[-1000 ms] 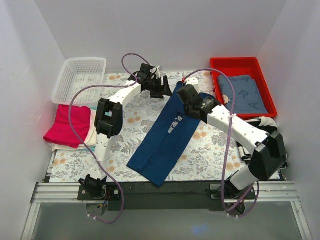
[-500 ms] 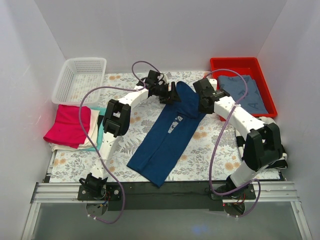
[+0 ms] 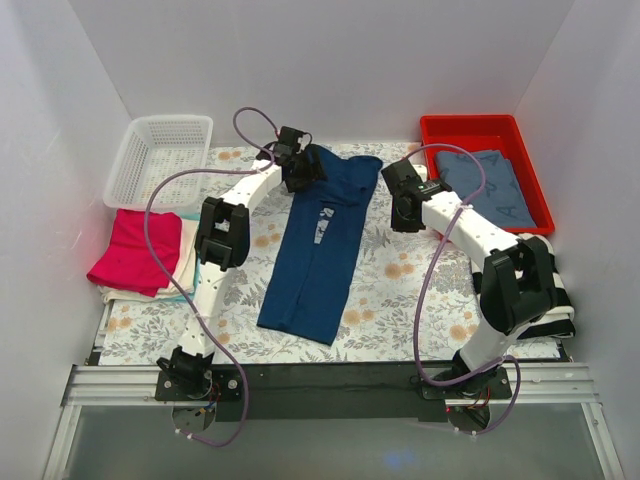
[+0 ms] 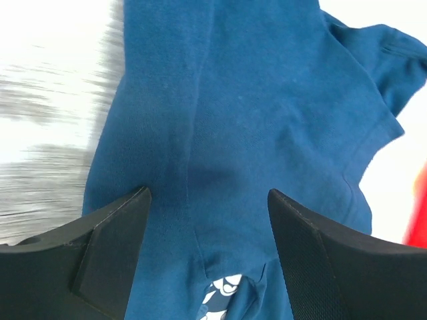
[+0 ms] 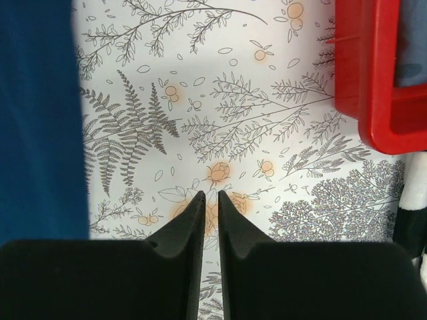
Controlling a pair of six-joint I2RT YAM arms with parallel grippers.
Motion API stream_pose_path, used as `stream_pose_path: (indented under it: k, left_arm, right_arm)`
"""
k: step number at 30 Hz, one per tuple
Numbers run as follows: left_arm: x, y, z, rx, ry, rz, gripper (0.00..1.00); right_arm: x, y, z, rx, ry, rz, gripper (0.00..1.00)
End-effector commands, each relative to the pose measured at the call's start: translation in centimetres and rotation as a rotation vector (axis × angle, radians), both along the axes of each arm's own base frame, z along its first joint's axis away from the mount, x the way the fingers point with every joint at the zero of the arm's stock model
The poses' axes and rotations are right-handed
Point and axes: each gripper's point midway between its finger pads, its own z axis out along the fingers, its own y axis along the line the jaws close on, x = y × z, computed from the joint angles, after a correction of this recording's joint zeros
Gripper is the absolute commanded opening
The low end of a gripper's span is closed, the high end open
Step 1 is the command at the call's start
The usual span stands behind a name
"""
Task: Fold and stack the t-shirts
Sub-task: Rotate the tshirt 90 degrees
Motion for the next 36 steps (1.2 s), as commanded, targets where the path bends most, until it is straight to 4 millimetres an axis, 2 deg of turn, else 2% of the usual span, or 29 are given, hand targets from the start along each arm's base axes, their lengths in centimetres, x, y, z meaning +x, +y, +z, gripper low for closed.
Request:
stream_pose_path:
  k: [1,4,7,8,9,11,13,15,16,17,18,19,20,22,23,24,25,26,27,28,29,30,31,32,33,34,36]
  left_arm:
    - [-1.4,11.8,-6.1,0.277,0.209,0.307,0.71]
    - [-0.7,13.7,-5.7,0.278,0.204,0.346,0.71]
    - [0.7,12.4,-4.2,0.211,0.142,0.263,0.71]
    - [1.7,11.4,-3.2,0.171,0.091,0.222,0.71]
    - [1.8,9.9,-2.0,0.124,0.067,0.142,0.71]
    - [3.0,7.7,1.4,0.042,-0.034,0.028,0.71]
    - [3.3,7.1,5.3,0.014,-0.111,-0.014,0.73]
    - [3.1,7.2,7.7,0.008,-0.155,-0.019,0.73]
    - [2.8,7.1,10.8,-0.002,-0.214,-0.043,0.73]
    - [2.6,7.2,12.5,-0.003,-0.251,-0.047,0.74]
    - [1.9,7.5,12.4,0.006,-0.241,-0.042,0.74]
    - [1.4,8.0,15.0,0.012,-0.28,-0.03,0.74]
    - [0.7,8.3,15.3,0.028,-0.273,-0.034,0.75]
    - [-1.0,9.7,13.9,0.08,-0.213,0.009,0.75]
    - [-2.4,10.4,14.5,0.102,-0.199,0.013,0.75]
    - [-4.4,11.3,11.9,0.139,-0.119,0.025,0.75]
    - [-5.5,12.0,11.3,0.16,-0.09,0.044,0.74]
    - [-7.2,12.6,12.1,0.168,-0.081,0.043,0.74]
    - [-9.9,13.3,8.9,0.193,0.012,0.038,0.75]
    - [-11.3,13.5,8.4,0.194,0.038,0.036,0.75]
    - [-14.4,13.9,7.4,0.191,0.094,0.024,0.74]
    - [-14.6,13.7,8.6,0.177,0.071,0.017,0.74]
    - [-17.2,14.1,6.8,0.188,0.131,0.003,0.74]
    - [-18.7,13.8,6.5,0.173,0.156,-0.022,0.74]
    - [-19.9,13.8,7.5,0.16,0.141,-0.034,0.74]
    - [-21.9,13.9,6.2,0.156,0.192,-0.053,0.74]
    - [-24.4,13.3,6.5,0.117,0.241,-0.096,0.74]
  right_arm:
    - [0.2,0.7,-0.3,0.026,0.014,0.002,0.18]
    - [0.2,0.8,-0.7,0.025,0.027,0.009,0.17]
    - [0.2,1.0,-0.8,0.03,0.034,0.014,0.17]
    - [0.2,1.0,-1.0,0.03,0.038,0.017,0.17]
    - [0.2,1.2,-1.1,0.036,0.045,0.027,0.17]
    - [0.3,1.7,-1.1,0.051,0.052,0.042,0.17]
    - [0.5,2.0,-1.1,0.054,0.057,0.062,0.17]
    - [0.8,2.2,-0.9,0.045,0.049,0.07,0.17]
    - [0.9,2.2,-0.9,0.036,0.047,0.086,0.17]
    - [0.9,2.4,-0.7,0.031,0.041,0.096,0.17]
    - [1.2,2.4,-0.3,0.023,0.024,0.098,0.18]
    - [1.3,2.7,-0.1,0.024,0.016,0.113,0.18]
    - [1.3,3.1,0.0,0.018,0.015,0.146,0.2]
    - [1.5,4.0,0.5,0.022,0.004,0.19,0.21]
    - [1.3,4.7,0.4,0.014,0.008,0.234,0.22]
    - [1.0,5.3,0.4,0.021,0.014,0.265,0.24]
    - [0.8,5.9,0.4,0.026,0.017,0.297,0.24]
    - [0.3,6.9,0.2,0.031,0.026,0.338,0.26]
    - [-0.2,7.6,-0.1,0.04,0.039,0.384,0.27]
    - [-0.8,8.0,-0.5,0.043,0.055,0.406,0.27]
    - [-1.7,9.1,-0.9,0.064,0.076,0.461,0.28]
    - [-2.3,9.7,-1.1,0.072,0.089,0.488,0.29]
    - [-2.8,10.0,-1.5,0.074,0.1,0.507,0.29]
    - [-4.1,10.8,-2.2,0.09,0.13,0.549,0.32]
    - [-4.6,11.3,-2.4,0.101,0.131,0.582,0.33]
    - [-5.1,11.6,-2.6,0.11,0.137,0.597,0.34]
    - [-7.1,12.6,-3.4,0.151,0.183,0.662,0.39]
